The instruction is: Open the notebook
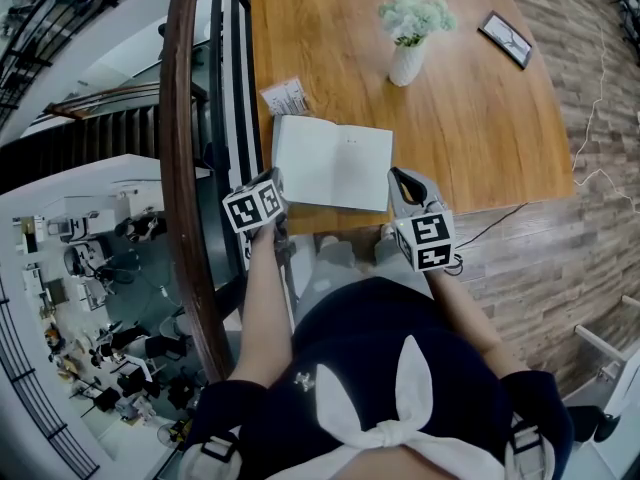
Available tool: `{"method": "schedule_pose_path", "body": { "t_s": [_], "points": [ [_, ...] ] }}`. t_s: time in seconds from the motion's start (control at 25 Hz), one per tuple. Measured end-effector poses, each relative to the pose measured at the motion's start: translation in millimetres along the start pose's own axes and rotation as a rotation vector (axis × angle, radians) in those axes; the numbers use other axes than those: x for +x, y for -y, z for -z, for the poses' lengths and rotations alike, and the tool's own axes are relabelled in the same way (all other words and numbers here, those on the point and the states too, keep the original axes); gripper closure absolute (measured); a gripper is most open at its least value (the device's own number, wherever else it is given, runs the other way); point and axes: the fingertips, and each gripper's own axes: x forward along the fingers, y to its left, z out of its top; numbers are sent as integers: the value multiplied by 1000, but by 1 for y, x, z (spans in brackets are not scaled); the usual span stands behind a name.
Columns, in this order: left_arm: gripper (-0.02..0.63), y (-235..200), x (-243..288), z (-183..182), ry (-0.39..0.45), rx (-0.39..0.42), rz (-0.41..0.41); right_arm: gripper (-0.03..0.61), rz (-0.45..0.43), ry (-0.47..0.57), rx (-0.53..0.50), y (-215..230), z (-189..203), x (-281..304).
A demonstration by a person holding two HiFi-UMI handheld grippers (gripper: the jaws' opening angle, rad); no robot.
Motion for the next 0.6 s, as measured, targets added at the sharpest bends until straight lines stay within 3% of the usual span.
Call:
{"method": "schedule_pose_path", "body": {
  "t_s": [0.6],
  "points": [
    [561,-16,24,13,-67,102,-62,580,57,5,26,8,4,9]
  ]
}}
